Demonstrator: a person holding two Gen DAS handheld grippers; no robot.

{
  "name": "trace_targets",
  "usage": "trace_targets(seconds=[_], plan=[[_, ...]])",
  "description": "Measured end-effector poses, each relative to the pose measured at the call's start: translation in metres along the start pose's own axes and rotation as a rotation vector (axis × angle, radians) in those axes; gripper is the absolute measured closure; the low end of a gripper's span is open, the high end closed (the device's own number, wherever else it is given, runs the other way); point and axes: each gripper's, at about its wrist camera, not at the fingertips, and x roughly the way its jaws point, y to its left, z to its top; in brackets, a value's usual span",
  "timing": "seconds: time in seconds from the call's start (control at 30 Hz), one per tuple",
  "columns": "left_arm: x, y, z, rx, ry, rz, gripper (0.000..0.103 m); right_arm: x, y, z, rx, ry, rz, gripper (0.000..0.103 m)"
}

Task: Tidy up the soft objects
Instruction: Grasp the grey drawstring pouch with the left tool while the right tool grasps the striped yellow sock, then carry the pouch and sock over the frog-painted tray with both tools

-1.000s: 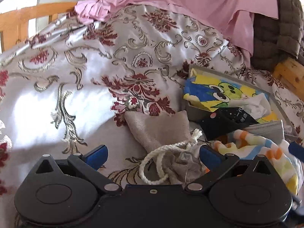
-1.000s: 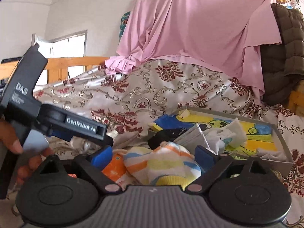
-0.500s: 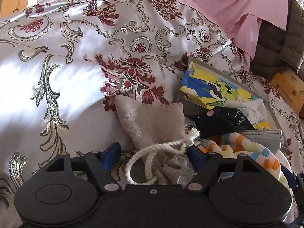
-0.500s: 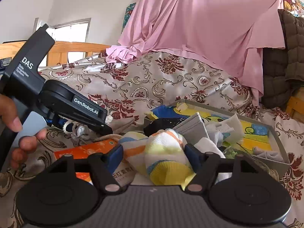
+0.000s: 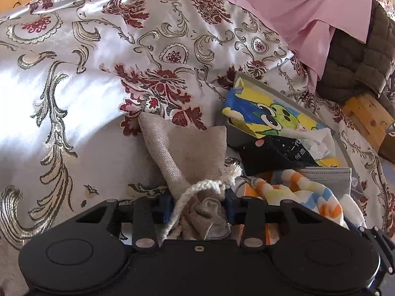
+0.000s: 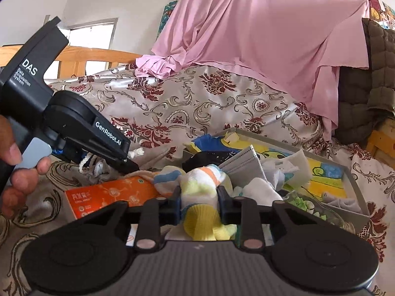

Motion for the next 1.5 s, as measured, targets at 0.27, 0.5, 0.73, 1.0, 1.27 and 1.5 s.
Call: trace_targets(seconds=[0.27,0.5,0.73,1.0,1.27,1.5], plan=[[-0.020,-0.009,-0.007,-0.063,-0.092,0.020,0.066,-0.011,0.007,0.003,-0.042,-0.033,0.005,0.079],[-0.051,-0.027,-0.003,-0.059,-0.175,0.002,0.066,-0.035,0.017,0.014,-0.109,-0.146,0.010,0.079],[-0.091,-0.035,0.004,-0.091,-0.255,-0.016,0.066,-0.061,0.011,0.029,-0.098,-0.268,-0.004,0.079],[-0.114,-0.060,0.014,-0.044,-0.292,-0.025,0.066,-0.069,-0.015,0.046,-0.074,-0.359,-0.078,0.079],[-0.098,-0.123,0.059,0.131,-0.320,-0.060,0.066,-0.048,-0.084,0.056,0.072,-0.383,-0.197,0.079],[-0.036,-0.179,0.095,0.172,-0.320,-0.135,0.065,-0.006,-0.152,0.044,0.243,-0.345,-0.261,0.079]])
